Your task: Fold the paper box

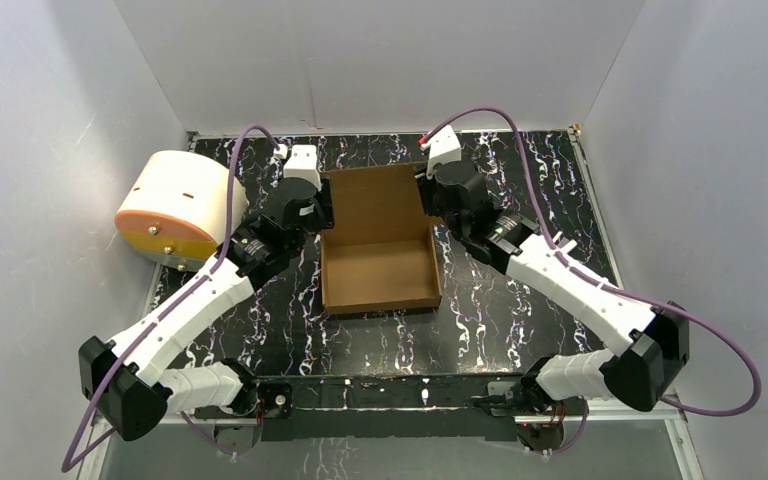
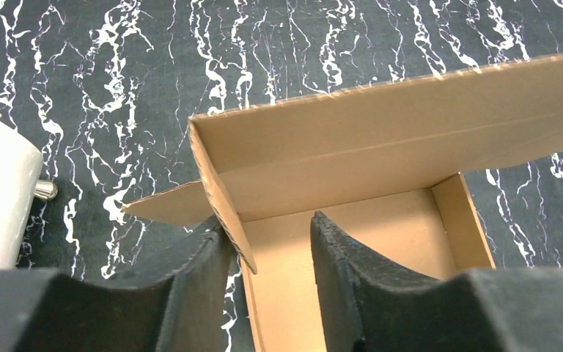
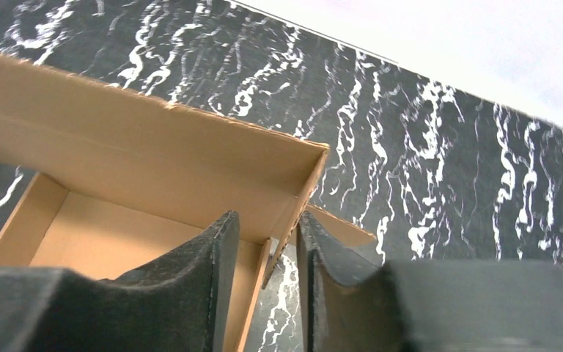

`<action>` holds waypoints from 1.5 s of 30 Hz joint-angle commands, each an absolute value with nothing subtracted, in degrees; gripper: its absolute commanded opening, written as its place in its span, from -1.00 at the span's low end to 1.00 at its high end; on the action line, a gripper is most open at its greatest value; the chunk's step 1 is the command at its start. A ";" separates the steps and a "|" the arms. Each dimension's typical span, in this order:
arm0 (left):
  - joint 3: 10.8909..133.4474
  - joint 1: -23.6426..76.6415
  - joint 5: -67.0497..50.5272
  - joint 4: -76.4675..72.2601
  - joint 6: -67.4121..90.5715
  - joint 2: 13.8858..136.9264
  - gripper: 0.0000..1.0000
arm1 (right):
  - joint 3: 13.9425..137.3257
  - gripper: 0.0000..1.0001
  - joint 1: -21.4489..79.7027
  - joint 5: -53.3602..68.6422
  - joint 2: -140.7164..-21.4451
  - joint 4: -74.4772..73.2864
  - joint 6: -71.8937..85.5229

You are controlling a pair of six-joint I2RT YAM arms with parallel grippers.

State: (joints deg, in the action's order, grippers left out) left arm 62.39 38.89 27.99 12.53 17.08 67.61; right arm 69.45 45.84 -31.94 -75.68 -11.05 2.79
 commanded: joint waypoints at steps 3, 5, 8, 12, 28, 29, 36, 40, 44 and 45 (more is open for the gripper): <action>65.76 39.46 23.65 16.49 10.36 64.54 0.00 | 69.01 0.05 43.31 -12.71 -69.99 -11.85 -10.18; 65.53 39.21 22.71 18.13 8.73 63.59 0.12 | 68.01 0.17 41.52 -7.86 -68.28 -13.13 -12.32; 64.56 38.49 20.83 19.21 6.30 61.01 0.30 | 66.52 0.33 38.64 -0.98 -65.58 -14.83 -14.90; 63.17 33.55 15.51 19.66 4.11 57.61 0.48 | 63.82 0.52 34.75 4.33 -63.25 -14.84 -17.76; 57.53 10.36 -20.09 18.60 -1.88 58.71 0.63 | 52.49 0.63 16.84 31.06 -64.57 0.29 -19.64; 57.15 9.98 -21.20 18.08 -2.17 59.02 0.63 | 51.87 0.62 16.10 32.04 -64.84 2.22 -19.54; 56.40 7.48 -23.30 15.90 -2.62 61.16 0.64 | 48.87 0.55 12.45 37.21 -68.24 10.53 -19.15; 57.03 6.80 -25.22 15.68 -3.46 63.20 0.64 | 49.43 0.43 12.04 40.29 -71.63 11.52 -18.55; 58.11 6.73 -27.66 15.93 -4.79 65.18 0.64 | 50.15 0.24 11.95 42.25 -73.39 11.44 -18.29; 58.30 6.69 -28.01 15.69 -4.97 65.54 0.64 | 50.29 0.20 11.95 42.58 -73.59 11.38 -18.22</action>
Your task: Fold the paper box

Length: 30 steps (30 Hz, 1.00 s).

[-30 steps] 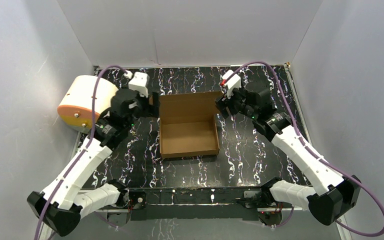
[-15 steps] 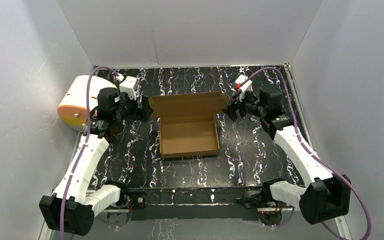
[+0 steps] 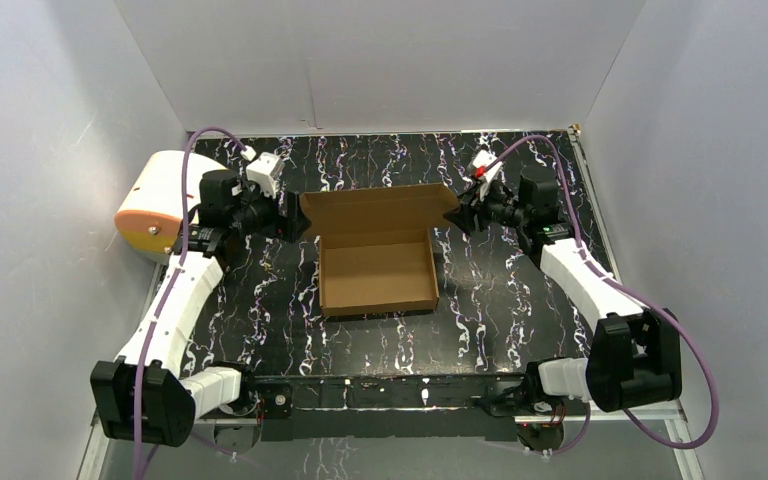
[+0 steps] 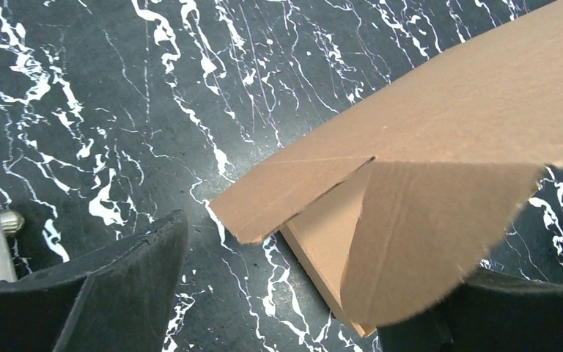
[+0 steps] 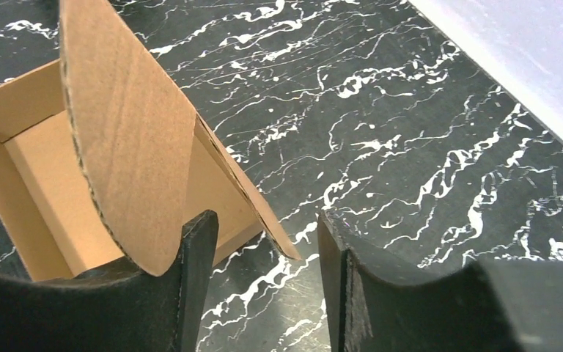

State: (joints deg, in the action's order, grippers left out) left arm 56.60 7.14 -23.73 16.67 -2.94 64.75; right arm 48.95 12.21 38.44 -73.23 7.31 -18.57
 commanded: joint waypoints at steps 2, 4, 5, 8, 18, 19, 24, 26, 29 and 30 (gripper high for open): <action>58.59 6.59 -27.95 15.03 -4.93 66.31 0.64 | 50.63 0.10 11.95 43.07 -73.94 11.13 -18.11; 59.06 6.59 -28.19 14.75 -5.09 67.24 0.64 | 50.86 0.02 11.95 43.62 -74.16 10.91 -18.07; 59.28 6.54 -28.21 14.69 -5.17 67.76 0.63 | 51.03 -0.03 11.95 43.87 -74.36 10.78 -18.02; 60.18 6.50 -28.86 15.38 -5.46 69.16 0.56 | 51.72 -0.16 11.95 44.19 -74.74 9.93 -18.04; 59.46 6.50 -33.24 13.96 -1.21 70.44 0.09 | 50.68 -0.45 11.95 43.38 -73.25 10.63 -13.72; 59.41 6.50 -33.33 13.51 -0.49 70.48 0.03 | 50.27 -0.52 11.95 42.89 -72.81 11.24 -12.94; 58.76 6.55 -32.76 10.65 6.09 70.49 -0.16 | 48.54 -0.79 13.27 36.75 -70.52 13.44 -9.28; 58.31 6.60 -32.49 9.08 9.27 70.49 -0.22 | 47.82 -0.83 15.40 32.19 -69.90 14.45 -8.36; 57.42 6.99 -30.24 6.26 14.49 70.32 -0.38 | 47.45 -0.86 19.25 23.62 -69.89 15.40 -6.96; 57.47 7.33 -28.94 5.80 15.82 70.19 -0.41 | 47.47 -0.86 20.37 20.84 -70.06 15.61 -6.30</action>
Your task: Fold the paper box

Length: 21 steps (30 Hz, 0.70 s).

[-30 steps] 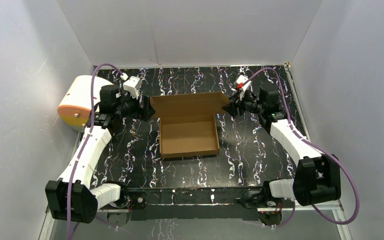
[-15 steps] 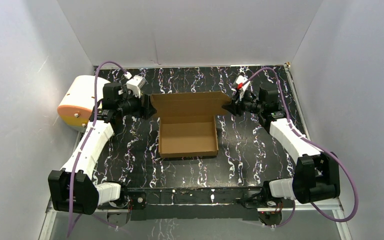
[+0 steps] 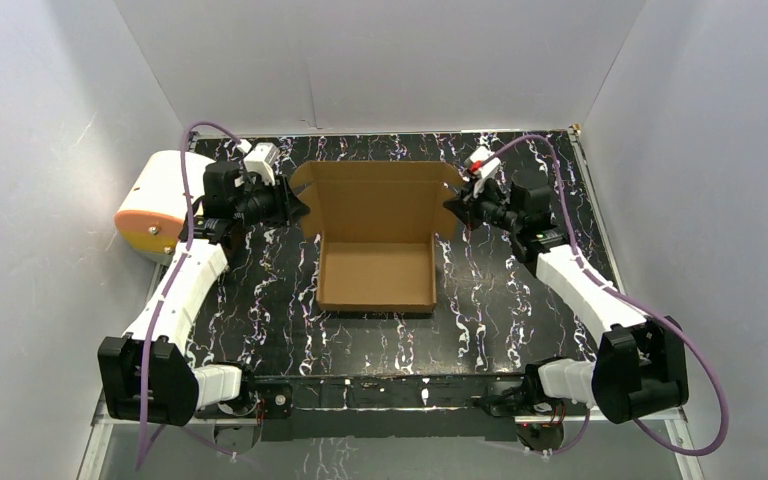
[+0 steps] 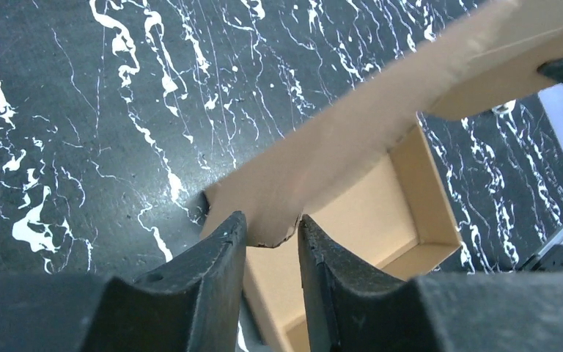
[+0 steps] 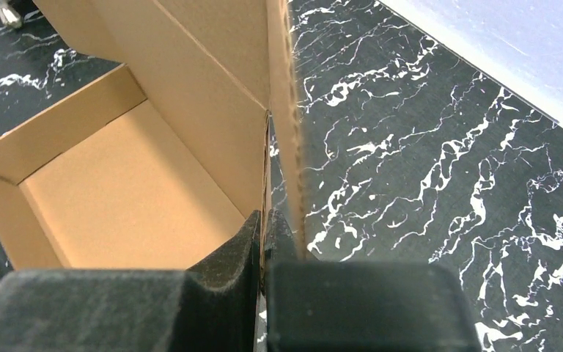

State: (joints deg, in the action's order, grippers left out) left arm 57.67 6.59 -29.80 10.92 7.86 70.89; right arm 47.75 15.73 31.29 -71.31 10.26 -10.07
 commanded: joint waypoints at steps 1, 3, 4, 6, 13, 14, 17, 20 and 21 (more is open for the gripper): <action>57.60 7.92 -27.86 5.25 16.70 69.95 -0.43 | 47.44 -0.86 21.45 17.98 -70.30 16.42 -5.52; 57.77 9.76 -24.03 4.59 18.41 69.58 -0.43 | 47.75 -0.87 24.28 11.81 -70.86 16.89 -4.12; 57.88 10.82 -22.12 4.37 18.84 69.51 -0.43 | 47.93 -0.87 25.89 8.98 -71.18 17.33 -3.87; 58.08 13.34 -17.37 4.03 20.28 69.60 -0.42 | 48.39 -0.86 28.96 2.05 -72.04 18.20 -2.85; 58.09 20.38 -3.99 2.46 22.88 70.68 -0.41 | 51.27 -0.83 34.97 -13.92 -76.16 19.81 0.53; 58.14 20.84 -3.32 2.23 23.04 70.94 -0.41 | 51.75 -0.82 35.44 -14.95 -76.66 20.00 0.92; 58.05 22.06 -1.33 1.57 23.76 71.57 -0.40 | 53.22 -0.79 37.01 -19.54 -78.35 20.04 3.06; 57.43 22.79 -0.79 0.36 24.62 71.63 -0.40 | 54.92 -0.73 38.15 -22.61 -79.97 19.36 6.64; 57.13 22.97 -0.79 0.34 24.75 71.55 -0.40 | 55.67 -0.72 38.60 -23.48 -80.48 18.52 7.74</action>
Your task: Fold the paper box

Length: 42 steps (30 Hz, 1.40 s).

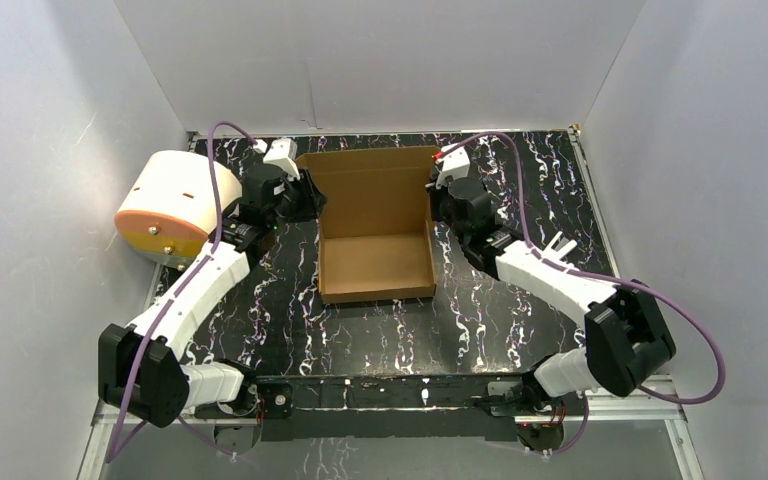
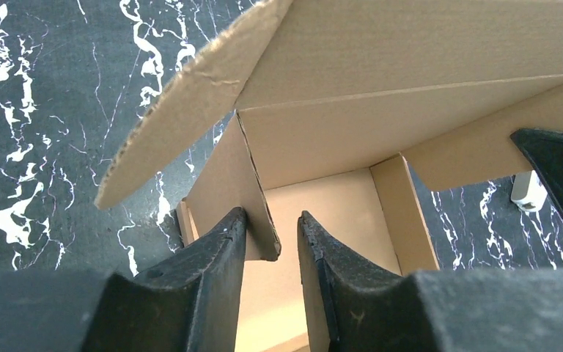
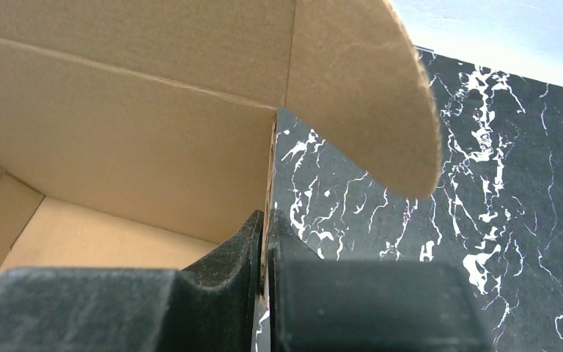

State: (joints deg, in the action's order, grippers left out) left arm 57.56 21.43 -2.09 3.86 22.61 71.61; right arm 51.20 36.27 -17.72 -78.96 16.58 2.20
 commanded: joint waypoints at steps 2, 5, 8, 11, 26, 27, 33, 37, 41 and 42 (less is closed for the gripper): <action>56.37 23.25 1.10 -0.91 25.15 71.38 -0.39 | 56.68 -0.71 39.79 -25.73 -81.27 17.49 9.32; 55.55 23.53 1.40 -1.90 25.75 71.07 -0.39 | 56.86 -0.65 40.84 -30.01 -81.56 17.23 12.72; 54.83 23.79 1.54 -2.58 26.29 70.93 -0.39 | 57.01 -0.62 41.60 -30.87 -81.87 17.49 14.41; 53.83 24.04 1.65 -2.78 26.39 70.46 -0.38 | 57.07 -0.61 42.41 -31.95 -82.51 17.22 15.07; 46.42 24.26 0.99 -3.94 29.28 63.95 -0.38 | 52.51 -0.51 48.68 -41.77 -81.93 13.87 26.17; 45.96 24.26 0.89 -4.00 29.47 63.57 -0.38 | 51.76 -0.51 49.08 -42.11 -81.50 14.27 26.14; 42.74 24.34 0.78 -4.85 31.20 61.44 -0.38 | 48.19 -0.50 49.71 -42.19 -79.45 14.44 28.06; 42.28 24.35 0.02 -5.80 33.14 61.38 -0.37 | 48.34 -0.50 49.81 -41.10 -79.19 13.64 31.11; 42.60 24.48 -1.81 -6.74 34.78 62.03 -0.37 | 51.11 -0.50 49.88 -40.35 -80.23 12.25 33.53; 42.70 24.56 -1.89 -6.95 35.02 62.18 -0.37 | 51.67 -0.50 49.92 -40.41 -80.58 12.08 34.08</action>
